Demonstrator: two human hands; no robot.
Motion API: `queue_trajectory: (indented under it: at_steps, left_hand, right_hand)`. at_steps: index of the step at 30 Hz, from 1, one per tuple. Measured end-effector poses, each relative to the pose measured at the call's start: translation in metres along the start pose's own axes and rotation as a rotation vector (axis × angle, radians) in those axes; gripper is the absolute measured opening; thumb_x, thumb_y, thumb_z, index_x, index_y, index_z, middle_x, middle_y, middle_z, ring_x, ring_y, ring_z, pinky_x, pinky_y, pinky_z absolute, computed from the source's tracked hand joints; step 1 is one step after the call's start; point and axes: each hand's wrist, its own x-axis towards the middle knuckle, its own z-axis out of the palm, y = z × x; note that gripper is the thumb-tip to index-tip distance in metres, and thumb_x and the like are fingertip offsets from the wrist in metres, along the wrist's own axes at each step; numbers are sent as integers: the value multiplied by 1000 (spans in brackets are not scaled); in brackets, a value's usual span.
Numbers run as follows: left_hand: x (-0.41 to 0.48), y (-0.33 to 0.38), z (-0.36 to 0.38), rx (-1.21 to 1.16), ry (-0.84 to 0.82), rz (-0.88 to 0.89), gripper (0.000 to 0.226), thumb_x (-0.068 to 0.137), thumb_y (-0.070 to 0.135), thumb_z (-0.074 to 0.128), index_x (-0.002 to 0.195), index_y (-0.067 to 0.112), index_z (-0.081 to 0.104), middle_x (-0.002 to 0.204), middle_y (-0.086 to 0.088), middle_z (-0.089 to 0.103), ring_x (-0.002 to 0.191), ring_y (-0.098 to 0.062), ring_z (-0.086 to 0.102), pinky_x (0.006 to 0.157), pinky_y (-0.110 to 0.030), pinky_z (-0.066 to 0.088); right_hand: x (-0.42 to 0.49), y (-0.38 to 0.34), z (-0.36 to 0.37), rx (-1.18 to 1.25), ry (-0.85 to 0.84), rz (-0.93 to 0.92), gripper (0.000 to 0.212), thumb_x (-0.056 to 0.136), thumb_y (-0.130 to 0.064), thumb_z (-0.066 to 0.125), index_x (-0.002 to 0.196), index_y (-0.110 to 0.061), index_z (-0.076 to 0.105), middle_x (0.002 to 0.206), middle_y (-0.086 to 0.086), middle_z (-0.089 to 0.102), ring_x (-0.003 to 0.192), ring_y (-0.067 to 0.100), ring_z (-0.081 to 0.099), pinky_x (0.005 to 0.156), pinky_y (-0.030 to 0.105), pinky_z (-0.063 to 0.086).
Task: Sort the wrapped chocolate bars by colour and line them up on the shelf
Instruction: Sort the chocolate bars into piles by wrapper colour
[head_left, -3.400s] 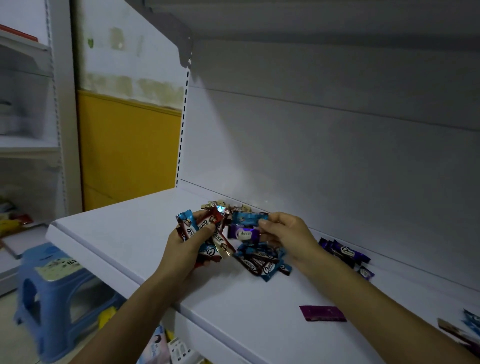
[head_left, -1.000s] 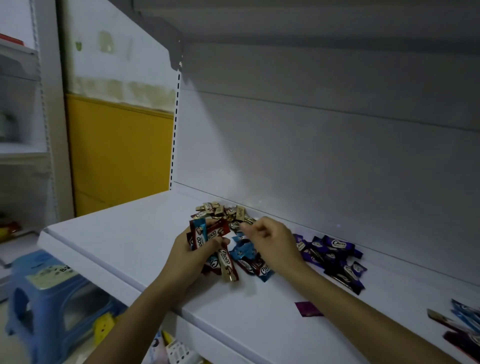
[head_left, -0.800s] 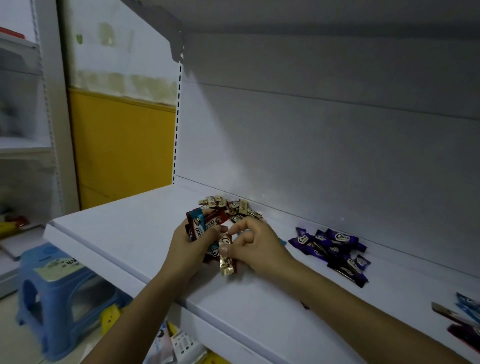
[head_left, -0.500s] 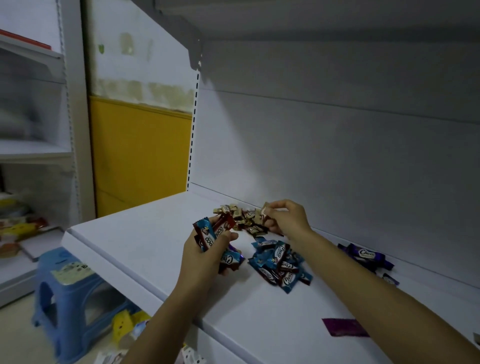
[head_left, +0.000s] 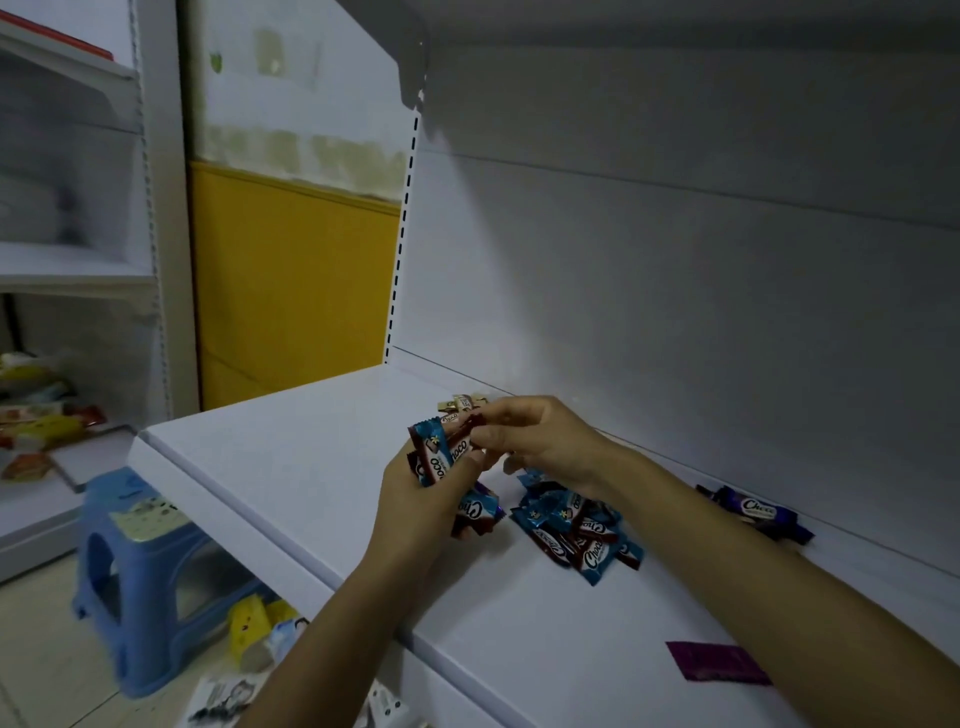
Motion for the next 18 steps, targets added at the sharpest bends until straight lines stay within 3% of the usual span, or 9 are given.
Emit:
queue_trajectory:
  at_steps: [4,8,13,18]
  left_hand:
    - [-1,1,0,37,-30,-15,27,87,25,67,113,23,59,90,-4,72,69,-16,72,48,-19,50]
    - [1,2,1,-23,9,-48,11,90,29,62,101,30,60,88,4,73,68,-12,71,48,-19,51]
    - [2,4,1,-80,124,-77,9,94,26,57,101,32,59,94,-2,69,60,-12,70,44,-18,49]
    - [0,4,2,-74,130,-75,14,93,19,59,106,24,60,97,-7,68,60,-15,69,43,-18,47]
  right_hand:
    - [5,3,0,150,134,2,4,87,-17,66,88,-16,69,81,1,71,67,7,64,55,17,48]
    - [5,4,-5,216,213,39,9,89,-19,62,89,-12,66,67,2,67,55,8,60,53,19,47]
    - [-3,5,-3,84,244,65,12,89,-24,64,88,-12,67,74,5,70,56,8,58,54,20,46]
    - [-8,5,1,80,308,60,10,90,-20,63,86,-10,66,75,7,69,55,9,60,54,23,45]
